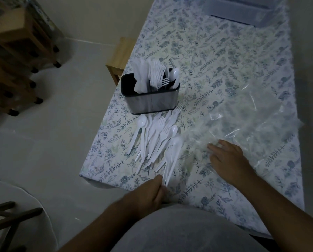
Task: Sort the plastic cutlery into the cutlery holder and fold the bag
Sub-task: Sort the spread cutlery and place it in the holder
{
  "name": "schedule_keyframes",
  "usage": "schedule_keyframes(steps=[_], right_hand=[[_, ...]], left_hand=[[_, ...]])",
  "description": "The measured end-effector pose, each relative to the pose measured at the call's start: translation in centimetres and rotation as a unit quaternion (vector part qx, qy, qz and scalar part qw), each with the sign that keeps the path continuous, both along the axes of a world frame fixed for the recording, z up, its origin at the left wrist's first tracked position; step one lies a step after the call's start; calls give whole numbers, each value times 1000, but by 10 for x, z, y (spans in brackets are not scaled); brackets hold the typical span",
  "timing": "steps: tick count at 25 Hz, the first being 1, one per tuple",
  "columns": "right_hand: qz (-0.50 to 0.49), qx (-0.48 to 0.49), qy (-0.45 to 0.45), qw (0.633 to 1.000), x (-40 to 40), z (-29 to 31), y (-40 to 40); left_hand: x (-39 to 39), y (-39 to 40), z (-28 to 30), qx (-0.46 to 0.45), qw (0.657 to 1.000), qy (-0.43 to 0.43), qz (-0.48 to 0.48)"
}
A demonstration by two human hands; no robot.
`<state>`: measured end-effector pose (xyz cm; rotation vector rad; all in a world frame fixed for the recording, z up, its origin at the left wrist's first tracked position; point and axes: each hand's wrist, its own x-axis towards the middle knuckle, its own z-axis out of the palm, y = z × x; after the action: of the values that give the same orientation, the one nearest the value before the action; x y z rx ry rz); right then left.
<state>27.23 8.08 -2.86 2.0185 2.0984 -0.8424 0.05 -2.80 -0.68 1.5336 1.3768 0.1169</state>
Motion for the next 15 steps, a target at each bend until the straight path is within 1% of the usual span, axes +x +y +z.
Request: schedule_keyframes(steps=[3, 5, 6, 7, 8, 9, 10, 11, 13, 15], right_hand=[[-22, 23, -13, 999, 1, 12, -6], [-4, 25, -80, 996, -3, 24, -16], [9, 28, -97, 995, -8, 31, -21], [5, 24, -65, 998, -13, 39, -25], [-30, 1, 28, 999, -21, 48, -26], [-90, -39, 156, 983, -30, 56, -27], [-138, -92, 270, 948, -42, 63, -27], [-161, -139, 348, 913, -54, 67, -25], [-208, -195, 433, 855, -71, 68, -21], [-271, -208, 476, 810, -81, 69, -19]], left_hand=[[1, 8, 3, 23, 997, -34, 64], [3, 20, 6, 32, 995, -43, 85], [4, 26, 7, 37, 994, -53, 84], [7, 31, 9, 41, 994, -63, 79], [11, 34, 12, 44, 994, -74, 70], [15, 36, 14, 48, 994, -85, 58], [19, 36, 15, 52, 993, -96, 43], [24, 36, 17, 55, 992, -107, 25], [30, 33, 18, 53, 992, -116, -3], [31, 31, 18, 56, 989, -135, 27]])
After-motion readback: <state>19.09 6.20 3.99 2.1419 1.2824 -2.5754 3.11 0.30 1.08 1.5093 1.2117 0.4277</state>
